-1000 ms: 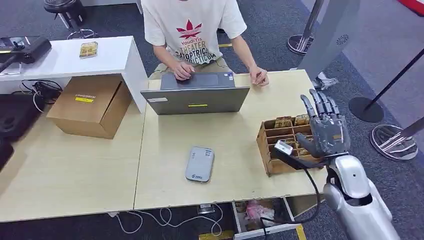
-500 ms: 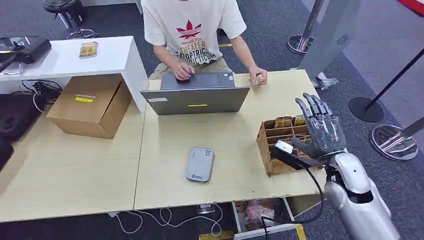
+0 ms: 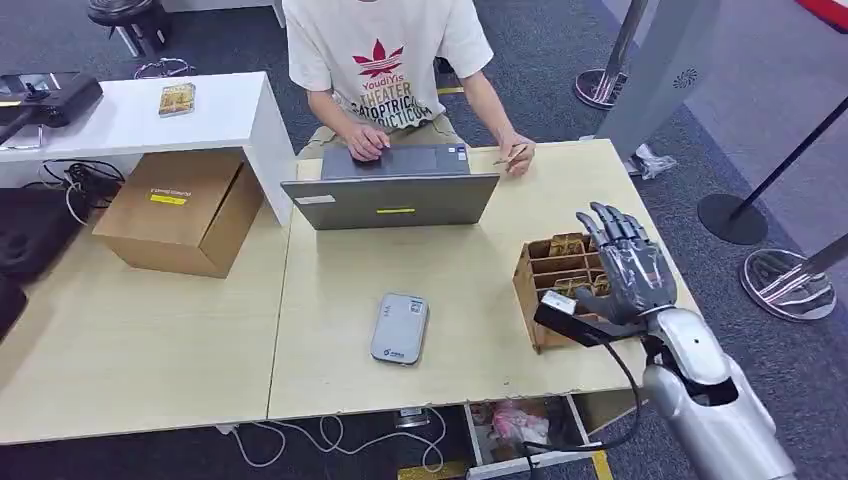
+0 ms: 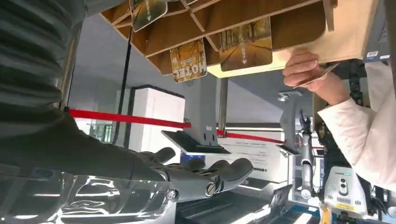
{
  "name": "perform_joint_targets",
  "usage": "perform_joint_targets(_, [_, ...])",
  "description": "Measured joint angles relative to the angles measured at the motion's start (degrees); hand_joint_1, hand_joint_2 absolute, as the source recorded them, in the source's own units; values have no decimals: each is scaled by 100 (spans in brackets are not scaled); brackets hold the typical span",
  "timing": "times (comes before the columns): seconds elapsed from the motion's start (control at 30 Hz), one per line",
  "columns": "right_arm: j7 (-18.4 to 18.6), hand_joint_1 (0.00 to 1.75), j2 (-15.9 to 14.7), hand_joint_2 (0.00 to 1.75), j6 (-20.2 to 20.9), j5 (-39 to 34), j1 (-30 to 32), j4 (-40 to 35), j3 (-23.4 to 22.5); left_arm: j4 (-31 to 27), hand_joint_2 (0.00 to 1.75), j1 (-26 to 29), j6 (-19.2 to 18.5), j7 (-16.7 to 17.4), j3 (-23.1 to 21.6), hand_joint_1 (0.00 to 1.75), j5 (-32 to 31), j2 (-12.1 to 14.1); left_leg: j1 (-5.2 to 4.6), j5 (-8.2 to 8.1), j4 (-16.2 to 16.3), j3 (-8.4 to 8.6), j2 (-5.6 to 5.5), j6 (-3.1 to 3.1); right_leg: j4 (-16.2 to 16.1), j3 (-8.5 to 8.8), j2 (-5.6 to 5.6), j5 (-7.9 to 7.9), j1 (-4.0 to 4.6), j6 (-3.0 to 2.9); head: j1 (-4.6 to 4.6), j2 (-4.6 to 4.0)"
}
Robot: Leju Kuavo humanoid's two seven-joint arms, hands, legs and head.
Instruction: Pass the card to the sensor for recognition and then transmit it.
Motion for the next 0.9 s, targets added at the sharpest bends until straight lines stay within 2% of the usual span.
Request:
perform_joint_targets(0.07, [2,3,-4,175,13,-4,-24,42,61,0,0,-1,9,4,0,0,-2,0,0,0,0,0,0,0,0,0,0,0,0,0,2,0])
perform_joint_targets(0.1, [2,14,-4,175,28,-11,-40,64,88,0,0,-1,11,7,0,0,-4,0,0,0,0,0,0,0,0,0,0,0,0,0,0,0])
perform_joint_targets(0.43, [-17,12,-4,175,111,-61,-257,348,322,0,0,-2,4,11,0,0,-35,7,0,0,0,0,0,0,0,0,0,0,0,0,0,0])
perform_joint_targets(0.9, [-50,26,-7,175,146,-230,-525,874,503,0,0,0,-15,4,0,0,-87,26,0,0,0,0,0,0,0,0,0,0,0,0,2,0])
